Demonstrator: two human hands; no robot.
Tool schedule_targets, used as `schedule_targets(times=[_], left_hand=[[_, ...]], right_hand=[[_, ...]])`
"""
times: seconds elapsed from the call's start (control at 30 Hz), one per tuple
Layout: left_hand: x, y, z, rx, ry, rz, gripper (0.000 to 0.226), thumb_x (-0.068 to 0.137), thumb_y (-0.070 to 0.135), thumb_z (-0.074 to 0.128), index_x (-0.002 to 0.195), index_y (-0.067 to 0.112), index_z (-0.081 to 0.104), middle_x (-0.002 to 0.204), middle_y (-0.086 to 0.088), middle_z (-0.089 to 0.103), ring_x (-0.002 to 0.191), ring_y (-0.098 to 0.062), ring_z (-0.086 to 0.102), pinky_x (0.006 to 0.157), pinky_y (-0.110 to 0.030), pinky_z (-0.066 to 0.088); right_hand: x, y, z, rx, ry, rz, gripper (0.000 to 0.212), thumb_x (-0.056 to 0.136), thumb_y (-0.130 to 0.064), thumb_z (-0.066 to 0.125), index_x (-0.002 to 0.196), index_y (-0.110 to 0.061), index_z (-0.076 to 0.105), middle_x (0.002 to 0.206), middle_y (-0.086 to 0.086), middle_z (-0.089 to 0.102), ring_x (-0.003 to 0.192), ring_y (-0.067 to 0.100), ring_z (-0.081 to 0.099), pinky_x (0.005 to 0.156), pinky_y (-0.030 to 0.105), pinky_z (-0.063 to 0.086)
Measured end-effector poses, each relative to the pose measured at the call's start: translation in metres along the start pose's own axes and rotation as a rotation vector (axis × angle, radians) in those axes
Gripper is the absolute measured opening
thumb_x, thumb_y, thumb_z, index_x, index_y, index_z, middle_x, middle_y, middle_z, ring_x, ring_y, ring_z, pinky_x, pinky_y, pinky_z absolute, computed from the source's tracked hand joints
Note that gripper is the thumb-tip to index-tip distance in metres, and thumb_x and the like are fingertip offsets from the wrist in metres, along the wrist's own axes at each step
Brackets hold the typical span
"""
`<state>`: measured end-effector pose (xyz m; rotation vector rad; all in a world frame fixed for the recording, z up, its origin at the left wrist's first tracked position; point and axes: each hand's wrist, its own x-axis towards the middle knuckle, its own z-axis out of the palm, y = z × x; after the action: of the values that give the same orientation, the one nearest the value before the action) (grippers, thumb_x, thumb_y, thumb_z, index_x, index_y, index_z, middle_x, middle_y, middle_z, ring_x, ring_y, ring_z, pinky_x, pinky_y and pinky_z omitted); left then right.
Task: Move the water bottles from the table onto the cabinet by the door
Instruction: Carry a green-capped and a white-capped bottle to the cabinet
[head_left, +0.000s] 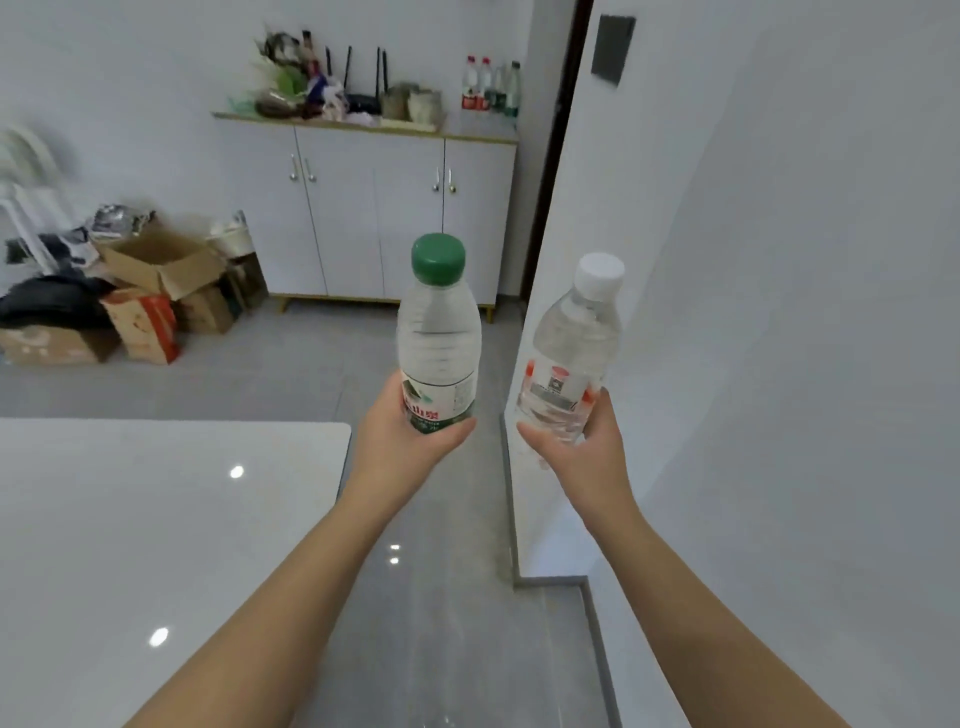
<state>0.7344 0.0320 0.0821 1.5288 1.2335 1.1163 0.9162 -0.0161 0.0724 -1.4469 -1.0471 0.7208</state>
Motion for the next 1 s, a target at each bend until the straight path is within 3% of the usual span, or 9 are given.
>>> schedule_targets(times=[0.13, 0.3, 0.5, 0.73, 0.87, 1.0], left_hand=[[0.042, 0.043, -0.011, -0.036, 0.001, 0.11, 0.051, 0.067, 0.017, 0.085, 0.102, 0.041, 0.056, 0.098, 0.023, 0.068, 0.092, 0.005, 0.065, 0.076, -0.017, 0.05], [0.078, 0.092, -0.024, -0.05, 0.006, 0.193, 0.05, 0.069, 0.019, 0.083, 0.11, 0.034, 0.058, 0.102, 0.017, 0.07, 0.098, -0.005, 0.065, 0.087, -0.033, 0.053], [0.097, 0.13, -0.04, -0.003, 0.012, 0.27, 0.05, 0.07, 0.023, 0.083, 0.113, 0.03, 0.059, 0.101, 0.017, 0.069, 0.096, -0.002, 0.064, 0.08, -0.025, 0.051], [0.104, 0.14, -0.055, 0.015, 0.036, 0.268, 0.054, 0.067, 0.029, 0.085, 0.112, 0.031, 0.056, 0.103, 0.016, 0.067, 0.096, -0.005, 0.063, 0.085, -0.035, 0.055], [0.107, 0.141, -0.062, 0.023, 0.029, 0.273, 0.051, 0.067, 0.028, 0.085, 0.109, 0.031, 0.056, 0.101, 0.017, 0.068, 0.094, -0.003, 0.063, 0.084, -0.035, 0.055], [0.116, 0.144, -0.064, 0.027, 0.026, 0.271, 0.051, 0.068, 0.028, 0.085, 0.11, 0.031, 0.056, 0.102, 0.016, 0.068, 0.093, -0.002, 0.063, 0.081, -0.032, 0.054]], right_hand=[[0.034, -0.044, 0.001, 0.041, 0.011, -0.09, 0.053, 0.075, -0.016, 0.082, 0.113, -0.039, 0.053, 0.107, -0.016, 0.068, 0.093, -0.003, 0.067, 0.082, 0.022, 0.053], [0.064, -0.095, 0.003, 0.038, 0.042, -0.174, 0.054, 0.073, -0.022, 0.084, 0.117, -0.033, 0.055, 0.107, -0.015, 0.069, 0.094, 0.0, 0.067, 0.089, 0.03, 0.054], [0.084, -0.136, 0.005, 0.049, 0.057, -0.243, 0.052, 0.068, -0.028, 0.084, 0.113, -0.032, 0.057, 0.104, -0.013, 0.071, 0.093, 0.005, 0.07, 0.088, 0.038, 0.057], [0.09, -0.154, 0.013, 0.011, 0.042, -0.26, 0.051, 0.07, -0.033, 0.083, 0.112, -0.033, 0.056, 0.105, -0.012, 0.07, 0.096, 0.01, 0.069, 0.08, 0.038, 0.059], [0.092, -0.154, 0.021, 0.014, 0.046, -0.228, 0.059, 0.057, -0.045, 0.08, 0.111, -0.036, 0.056, 0.105, -0.012, 0.071, 0.095, 0.011, 0.071, 0.08, 0.042, 0.06], [0.098, -0.155, 0.026, 0.035, 0.053, -0.199, 0.057, 0.063, -0.039, 0.083, 0.113, -0.034, 0.056, 0.106, -0.011, 0.07, 0.094, 0.012, 0.07, 0.076, 0.039, 0.061]])
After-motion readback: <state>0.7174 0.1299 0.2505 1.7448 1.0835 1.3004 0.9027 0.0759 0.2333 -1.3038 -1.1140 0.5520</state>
